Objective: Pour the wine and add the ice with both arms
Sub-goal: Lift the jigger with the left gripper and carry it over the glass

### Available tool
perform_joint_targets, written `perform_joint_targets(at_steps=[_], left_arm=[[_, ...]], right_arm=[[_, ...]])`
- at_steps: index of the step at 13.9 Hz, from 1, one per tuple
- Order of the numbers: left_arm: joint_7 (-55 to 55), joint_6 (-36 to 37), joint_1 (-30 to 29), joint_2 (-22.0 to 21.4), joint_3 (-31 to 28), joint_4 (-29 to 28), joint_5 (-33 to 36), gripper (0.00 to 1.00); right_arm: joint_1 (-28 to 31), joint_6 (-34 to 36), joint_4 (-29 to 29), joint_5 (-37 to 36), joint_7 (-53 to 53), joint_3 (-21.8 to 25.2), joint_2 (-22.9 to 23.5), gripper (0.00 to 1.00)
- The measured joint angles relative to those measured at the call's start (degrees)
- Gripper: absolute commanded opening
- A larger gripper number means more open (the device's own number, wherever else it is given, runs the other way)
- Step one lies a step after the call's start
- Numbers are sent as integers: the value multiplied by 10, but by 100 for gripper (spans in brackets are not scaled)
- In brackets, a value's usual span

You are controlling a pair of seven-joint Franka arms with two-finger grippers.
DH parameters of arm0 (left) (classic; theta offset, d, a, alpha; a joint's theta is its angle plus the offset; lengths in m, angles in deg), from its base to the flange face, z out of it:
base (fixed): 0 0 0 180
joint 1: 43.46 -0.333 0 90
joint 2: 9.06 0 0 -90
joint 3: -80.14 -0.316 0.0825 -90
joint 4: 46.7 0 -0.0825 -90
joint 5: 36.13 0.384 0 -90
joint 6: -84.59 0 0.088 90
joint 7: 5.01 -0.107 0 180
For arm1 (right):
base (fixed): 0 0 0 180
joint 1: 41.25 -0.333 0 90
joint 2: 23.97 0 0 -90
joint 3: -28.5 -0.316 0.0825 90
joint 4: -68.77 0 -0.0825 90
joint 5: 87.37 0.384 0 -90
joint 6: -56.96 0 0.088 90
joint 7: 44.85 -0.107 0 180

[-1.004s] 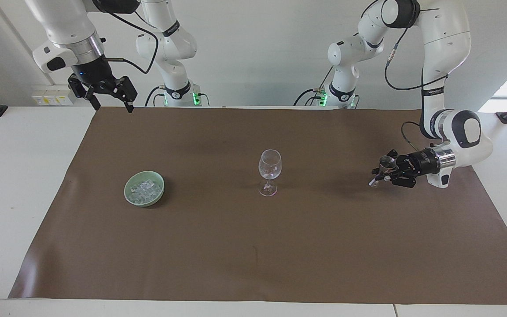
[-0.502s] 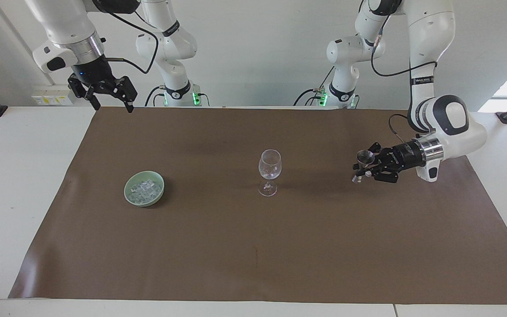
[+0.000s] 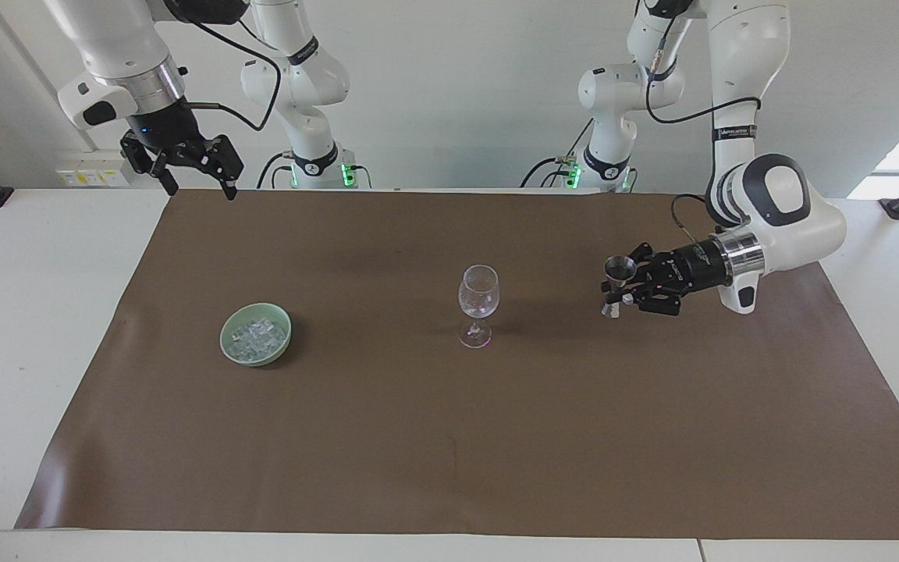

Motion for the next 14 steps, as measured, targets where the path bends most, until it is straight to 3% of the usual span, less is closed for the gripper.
perform_joint_targets(at_steps=[14], left_arm=[[56,-176,159,-43,1,-9,-1,0]], right_arm=[[0,0,0,0,0,0,0,100]])
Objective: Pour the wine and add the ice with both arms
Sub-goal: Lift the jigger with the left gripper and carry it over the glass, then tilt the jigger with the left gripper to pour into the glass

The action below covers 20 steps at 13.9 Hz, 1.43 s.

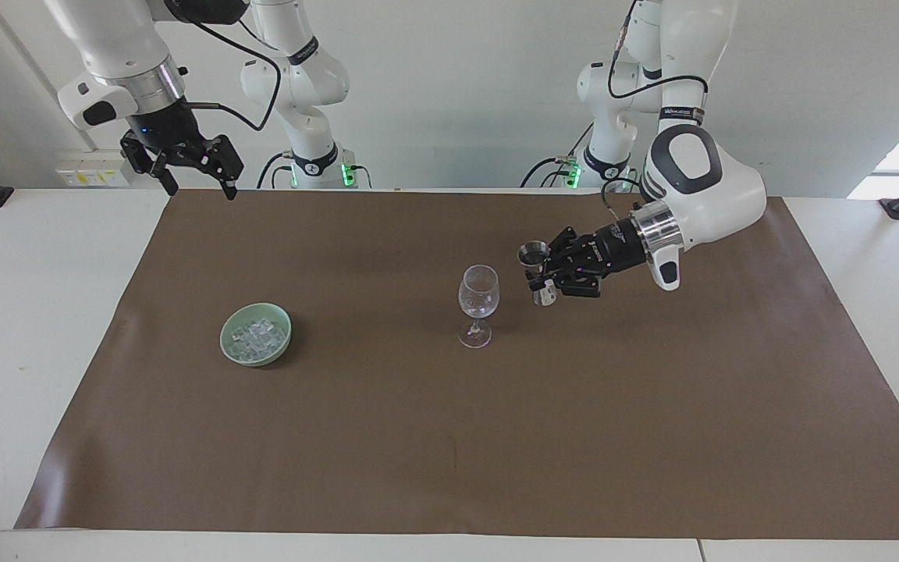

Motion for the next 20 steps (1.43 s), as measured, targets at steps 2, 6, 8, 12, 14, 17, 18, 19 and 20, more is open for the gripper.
perform_joint_targets(at_steps=[2,6,8,12,14,17,18,19,20], left_arm=[[1,-22,18,-4,0,-1,1,0],[1,-51,42,-5,0,-1,44,0],[1,-57,50,-6,0,-1,82,0],[1,-60,53,-10,0,-1,147,0],[1,-80,66,-13,0,-1,174,0],[1,-111,80,-14,0,-1,213,0],[1,-118,81,-14,0,-1,225,0],[2,-126,84,-14,0,-1,237,0],[6,-139,90,-14,0,-1,250,0]], right_arm=[[0,0,0,0,0,0,0,100],[0,0,0,0,0,0,0,100],[0,0,0,0,0,0,0,100],[0,0,0,0,0,0,0,100],[0,0,0,0,0,0,0,100],[0,0,0,0,0,0,0,100],[0,0,0,0,0,0,0,100],[0,0,0,0,0,0,0,100],[0,0,0,0,0,0,0,100]])
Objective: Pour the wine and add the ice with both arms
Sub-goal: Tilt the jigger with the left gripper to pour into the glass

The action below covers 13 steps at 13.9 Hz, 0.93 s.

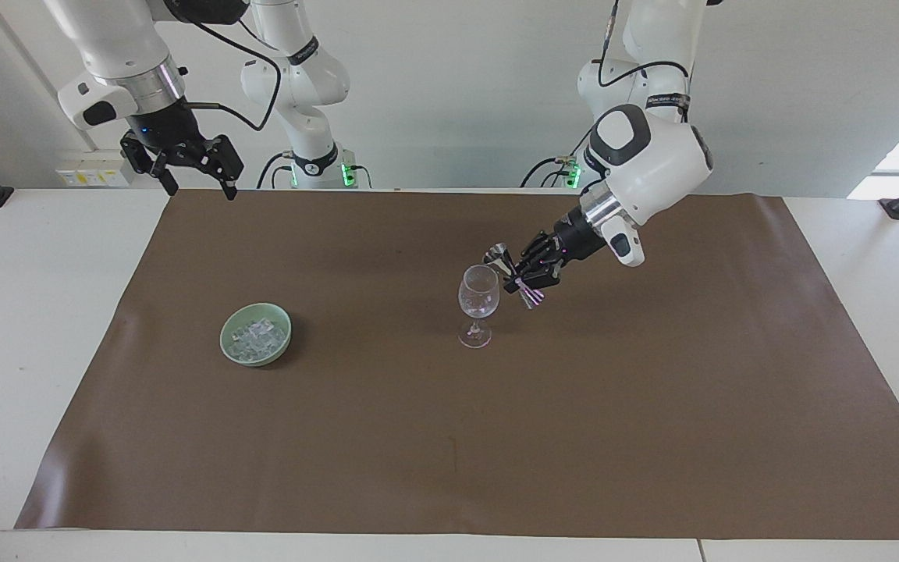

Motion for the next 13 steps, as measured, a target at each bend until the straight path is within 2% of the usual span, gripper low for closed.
perform_joint_targets(at_steps=[4,13], left_arm=[[12,-29,15,0,0,-1,61,0],[28,-44,24,0,0,-1,186,0]], right_arm=[[0,0,0,0,0,0,0,100],[0,0,0,0,0,0,0,100]])
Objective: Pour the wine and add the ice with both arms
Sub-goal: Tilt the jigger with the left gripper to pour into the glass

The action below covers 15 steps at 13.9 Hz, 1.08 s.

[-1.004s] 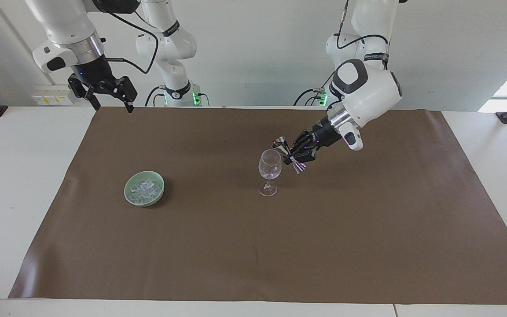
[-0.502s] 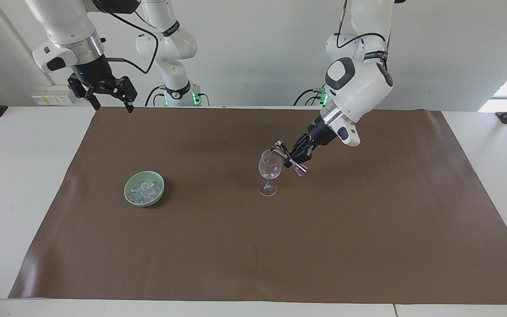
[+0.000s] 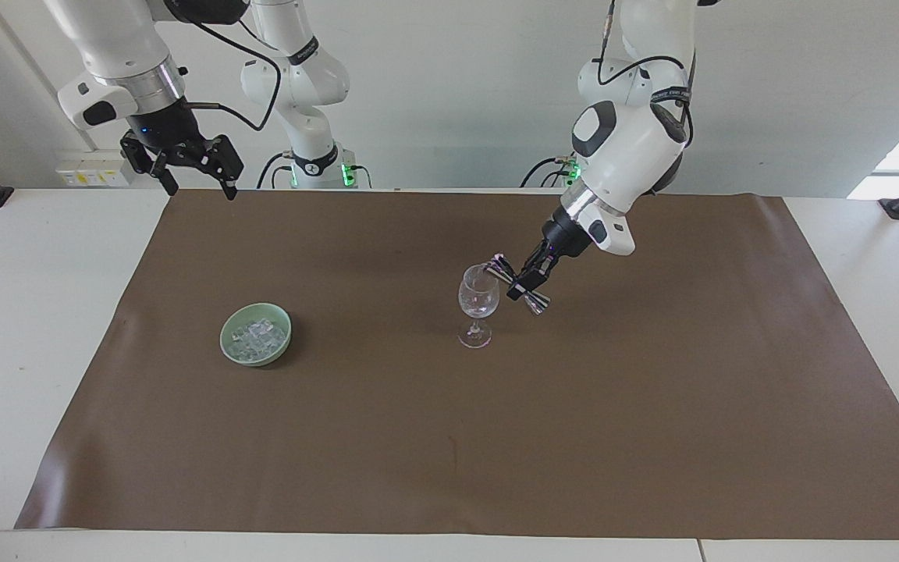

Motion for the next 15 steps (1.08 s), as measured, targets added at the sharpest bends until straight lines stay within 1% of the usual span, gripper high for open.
perform_joint_targets(at_steps=[9,15], left_arm=[[28,-7,17,0,1,-1,140,0],[33,-34,27,0,1,-1,168,0]], right_arm=[[0,0,0,0,0,0,0,100],[0,0,0,0,0,0,0,100]])
